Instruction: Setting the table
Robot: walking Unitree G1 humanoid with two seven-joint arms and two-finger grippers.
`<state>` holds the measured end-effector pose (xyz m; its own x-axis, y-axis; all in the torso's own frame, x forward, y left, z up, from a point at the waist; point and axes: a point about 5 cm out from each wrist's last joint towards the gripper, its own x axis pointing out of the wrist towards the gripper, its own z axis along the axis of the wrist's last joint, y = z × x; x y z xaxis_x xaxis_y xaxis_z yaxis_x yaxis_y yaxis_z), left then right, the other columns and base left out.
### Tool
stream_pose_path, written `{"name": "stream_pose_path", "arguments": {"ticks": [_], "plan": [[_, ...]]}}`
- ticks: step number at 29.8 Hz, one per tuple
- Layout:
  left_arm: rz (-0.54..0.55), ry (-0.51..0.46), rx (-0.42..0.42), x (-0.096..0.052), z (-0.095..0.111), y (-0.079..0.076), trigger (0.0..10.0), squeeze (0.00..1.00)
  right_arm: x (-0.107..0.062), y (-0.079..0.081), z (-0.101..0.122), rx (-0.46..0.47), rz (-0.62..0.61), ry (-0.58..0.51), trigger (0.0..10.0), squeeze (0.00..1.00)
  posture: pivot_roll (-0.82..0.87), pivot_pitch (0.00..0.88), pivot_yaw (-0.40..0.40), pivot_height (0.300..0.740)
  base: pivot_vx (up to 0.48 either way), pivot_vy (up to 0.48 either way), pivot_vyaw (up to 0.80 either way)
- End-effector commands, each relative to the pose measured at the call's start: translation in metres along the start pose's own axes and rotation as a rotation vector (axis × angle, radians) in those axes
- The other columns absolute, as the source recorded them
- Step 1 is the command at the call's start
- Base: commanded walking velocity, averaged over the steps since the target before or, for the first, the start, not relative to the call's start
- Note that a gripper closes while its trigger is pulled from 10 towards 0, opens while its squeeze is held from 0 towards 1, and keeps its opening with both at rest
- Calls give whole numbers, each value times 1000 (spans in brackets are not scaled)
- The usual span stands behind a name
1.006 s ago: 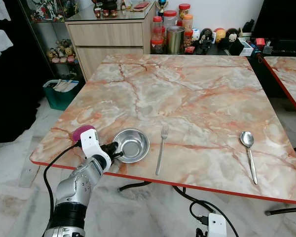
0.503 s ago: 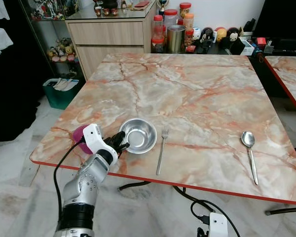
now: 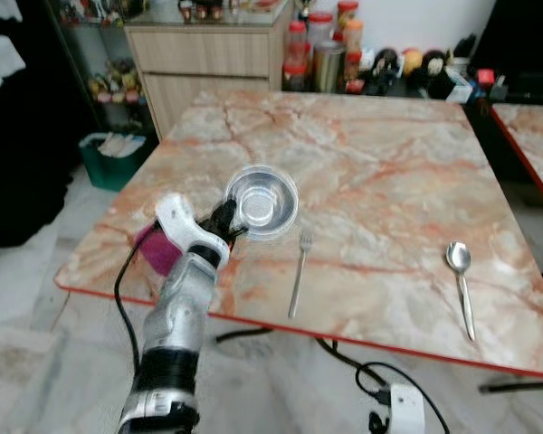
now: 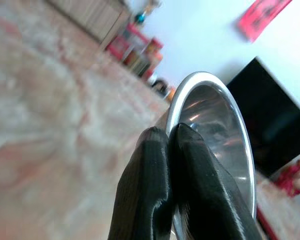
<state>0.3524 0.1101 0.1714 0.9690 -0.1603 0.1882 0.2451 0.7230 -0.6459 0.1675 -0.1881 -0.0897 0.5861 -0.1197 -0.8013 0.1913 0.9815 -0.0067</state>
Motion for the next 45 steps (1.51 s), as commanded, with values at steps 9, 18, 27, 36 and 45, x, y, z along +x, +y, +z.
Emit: {"name": "stream_pose_path", "arguments": {"ticks": [9, 18, 27, 36, 45], "plan": [[56, -57, 45, 5, 2, 12, 10000, 0, 1, -7, 5, 27, -20, -5, 10000, 0, 39, 0, -27, 736, 0, -89, 0], [80, -75, 52, 5, 4, 19, 10000, 0, 0, -9, 2, 28, -23, -2, 10000, 0, 35, 0, -31, 736, 0, -284, -245], [87, -75, 54, 7, 3, 20, 10000, 0, 1, -9, 5, 26, -21, -7, 10000, 0, 32, 0, -27, 736, 0, -282, 0], [81, -65, 57, 7, 0, 19, 10000, 0, 1, -10, 4, -25, -18, -5, 10000, 0, 32, 0, -28, 736, 0, -277, 0], [71, -58, 56, 7, -2, 18, 10000, 0, 0, -9, 2, 2, -14, 5, 10000, 0, 27, 0, -22, 736, 0, -268, 192]]}}
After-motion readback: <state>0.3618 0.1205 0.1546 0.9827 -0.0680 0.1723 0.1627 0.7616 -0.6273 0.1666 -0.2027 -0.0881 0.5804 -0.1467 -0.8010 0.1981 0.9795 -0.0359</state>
